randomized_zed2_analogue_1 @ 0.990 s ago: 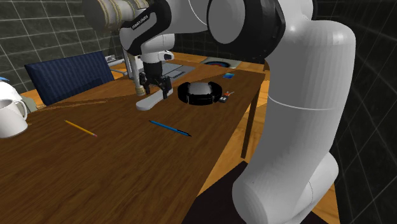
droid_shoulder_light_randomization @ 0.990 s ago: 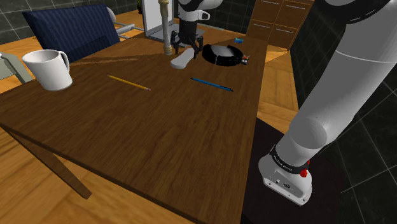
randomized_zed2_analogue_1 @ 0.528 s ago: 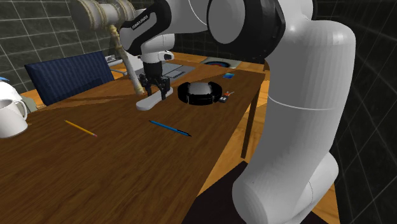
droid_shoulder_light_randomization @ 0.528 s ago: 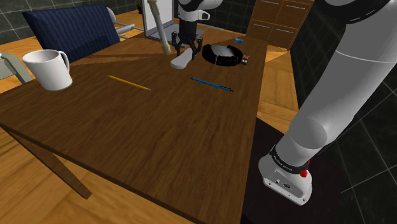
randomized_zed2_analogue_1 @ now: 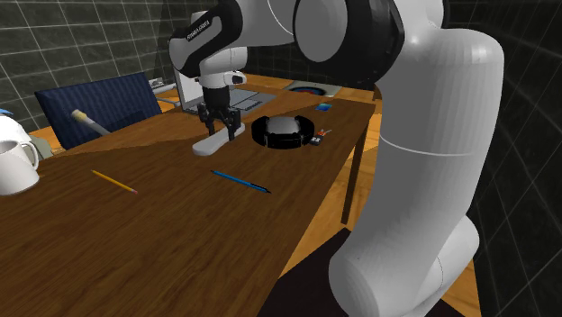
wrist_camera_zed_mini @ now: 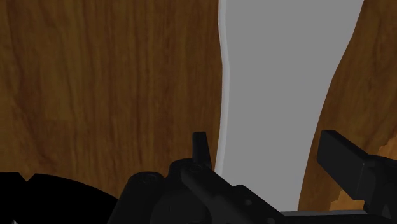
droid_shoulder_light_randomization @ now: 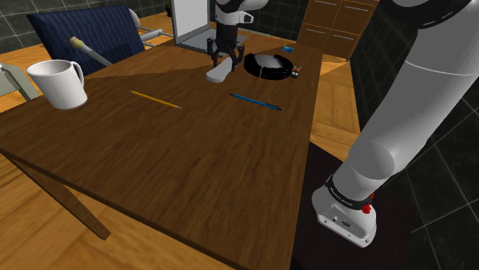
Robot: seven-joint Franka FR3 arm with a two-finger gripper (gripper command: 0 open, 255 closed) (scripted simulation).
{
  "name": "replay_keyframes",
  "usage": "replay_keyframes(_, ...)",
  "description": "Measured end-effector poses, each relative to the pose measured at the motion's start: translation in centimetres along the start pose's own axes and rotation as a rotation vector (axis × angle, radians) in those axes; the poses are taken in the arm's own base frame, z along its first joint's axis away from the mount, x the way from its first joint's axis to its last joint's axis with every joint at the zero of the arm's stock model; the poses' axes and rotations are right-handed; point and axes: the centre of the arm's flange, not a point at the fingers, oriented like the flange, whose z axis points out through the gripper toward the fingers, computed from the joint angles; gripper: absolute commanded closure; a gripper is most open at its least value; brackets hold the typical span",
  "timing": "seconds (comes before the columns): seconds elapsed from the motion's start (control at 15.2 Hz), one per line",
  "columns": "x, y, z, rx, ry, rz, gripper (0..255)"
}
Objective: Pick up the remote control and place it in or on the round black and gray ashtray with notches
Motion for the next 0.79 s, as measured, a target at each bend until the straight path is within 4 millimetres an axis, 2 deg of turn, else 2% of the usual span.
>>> replay_keyframes(0.79, -0.1, -0.2, -5.9, 0.0, 0.0, 0.0, 255)
